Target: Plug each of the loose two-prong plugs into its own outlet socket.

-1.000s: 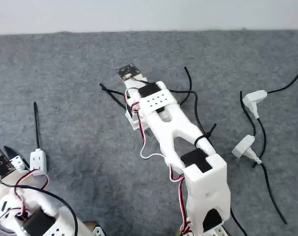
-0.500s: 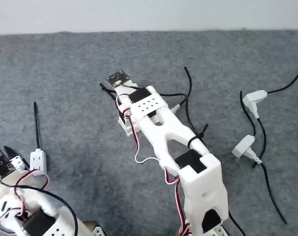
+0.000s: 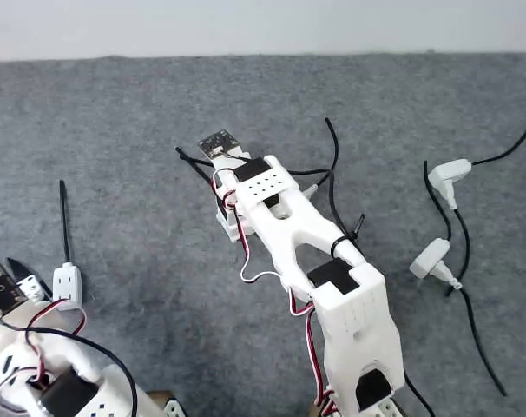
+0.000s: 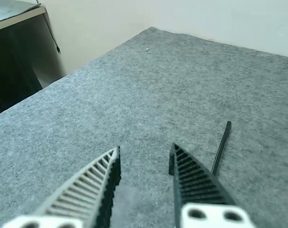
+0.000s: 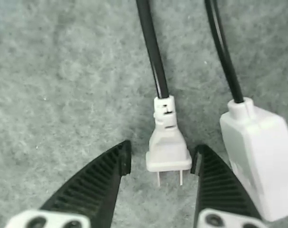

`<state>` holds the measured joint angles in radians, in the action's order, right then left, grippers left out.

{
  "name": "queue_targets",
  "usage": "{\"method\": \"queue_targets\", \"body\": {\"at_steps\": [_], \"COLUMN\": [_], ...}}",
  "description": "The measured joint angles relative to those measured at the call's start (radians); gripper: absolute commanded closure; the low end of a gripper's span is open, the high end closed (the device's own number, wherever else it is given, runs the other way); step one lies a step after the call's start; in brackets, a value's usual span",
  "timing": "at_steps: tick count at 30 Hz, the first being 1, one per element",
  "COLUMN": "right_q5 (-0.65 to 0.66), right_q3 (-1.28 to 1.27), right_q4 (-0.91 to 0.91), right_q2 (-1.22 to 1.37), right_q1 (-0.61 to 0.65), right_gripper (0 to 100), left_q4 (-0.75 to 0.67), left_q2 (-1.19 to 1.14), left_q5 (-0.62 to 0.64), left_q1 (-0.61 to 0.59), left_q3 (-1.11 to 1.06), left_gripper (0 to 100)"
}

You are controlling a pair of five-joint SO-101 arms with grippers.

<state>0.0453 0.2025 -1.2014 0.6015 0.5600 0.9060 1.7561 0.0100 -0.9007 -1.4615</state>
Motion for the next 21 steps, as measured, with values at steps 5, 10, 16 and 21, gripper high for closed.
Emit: {"method": "queue_targets", "body": {"at_steps": [5,10,16,21], "right_q5": [0.000,0.000,0.000,0.000], "right_q3": [0.005,0.012,0.012,0.012], "right_q4": [0.009,0.017,0.037,0.037], "right_q2": [0.011,0.012,0.012,0.012], "right_q1": [0.000,-0.014,-0.025,-0.025], "right_gripper": [79.0,87.6,87.2,87.3], "left_q4": [0.000,0.000,0.000,0.000], "left_q2": [0.000,0.000,0.000,0.000], "left_q5": [0.000,0.000,0.000,0.000], "left_q1": [0.000,0.000,0.000,0.000], "left_q3": [0.000,0.000,0.000,0.000], "left_gripper": [84,84,84,84]}}
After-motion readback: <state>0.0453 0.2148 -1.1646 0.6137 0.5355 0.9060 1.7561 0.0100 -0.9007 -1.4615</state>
